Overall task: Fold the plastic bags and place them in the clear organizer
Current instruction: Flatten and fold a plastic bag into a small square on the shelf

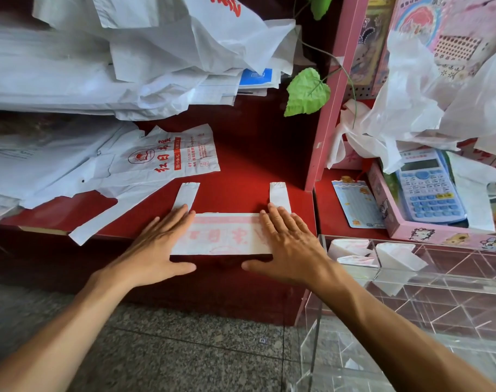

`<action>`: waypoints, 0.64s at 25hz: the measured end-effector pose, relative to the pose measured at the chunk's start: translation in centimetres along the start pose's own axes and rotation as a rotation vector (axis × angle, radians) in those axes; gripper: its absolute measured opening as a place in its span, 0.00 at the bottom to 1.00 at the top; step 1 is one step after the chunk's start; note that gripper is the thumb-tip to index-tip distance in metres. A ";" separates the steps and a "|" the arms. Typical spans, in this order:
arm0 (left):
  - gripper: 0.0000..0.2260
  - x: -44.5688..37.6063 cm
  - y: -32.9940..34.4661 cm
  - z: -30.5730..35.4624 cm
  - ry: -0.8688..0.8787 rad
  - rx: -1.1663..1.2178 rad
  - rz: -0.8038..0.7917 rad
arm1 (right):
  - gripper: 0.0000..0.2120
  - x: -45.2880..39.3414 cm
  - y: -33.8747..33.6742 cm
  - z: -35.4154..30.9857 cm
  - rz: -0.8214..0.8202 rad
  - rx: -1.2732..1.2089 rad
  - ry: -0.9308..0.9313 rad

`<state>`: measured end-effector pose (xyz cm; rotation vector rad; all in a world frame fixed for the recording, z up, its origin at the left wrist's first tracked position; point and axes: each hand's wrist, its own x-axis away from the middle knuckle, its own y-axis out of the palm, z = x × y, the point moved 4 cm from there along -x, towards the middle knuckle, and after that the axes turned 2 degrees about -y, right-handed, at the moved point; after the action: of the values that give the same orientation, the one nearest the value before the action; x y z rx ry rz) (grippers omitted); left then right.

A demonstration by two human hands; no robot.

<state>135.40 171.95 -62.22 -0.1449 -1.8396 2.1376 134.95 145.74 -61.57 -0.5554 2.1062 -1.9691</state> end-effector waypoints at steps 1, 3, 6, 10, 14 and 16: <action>0.43 0.2 -0.1 -0.3 0.023 0.054 0.034 | 0.51 0.2 0.0 0.1 0.012 0.021 -0.013; 0.38 0.6 -0.8 -1.2 0.008 0.253 0.124 | 0.45 0.7 -0.6 0.4 0.061 0.005 -0.036; 0.30 1.2 -1.9 -2.3 -0.093 0.515 0.192 | 0.31 1.1 -2.1 1.5 0.098 -0.131 -0.073; 0.23 1.7 -3.0 -2.5 -0.157 0.623 0.307 | 0.06 1.4 -3.9 3.3 0.247 -0.382 -0.092; 0.19 1.5 -3.4 -1.7 -0.193 0.718 0.359 | 0.07 0.8 -4.1 4.7 0.342 -0.519 0.020; 0.15 1.1 -3.3 -1.4 -0.233 0.766 0.393 | 0.04 0.5 -3.9 5.5 0.356 -0.645 0.112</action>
<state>135.38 174.03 -59.06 -0.0822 -1.0134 3.0841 137.18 140.40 -58.15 -0.1380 2.6789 -1.1405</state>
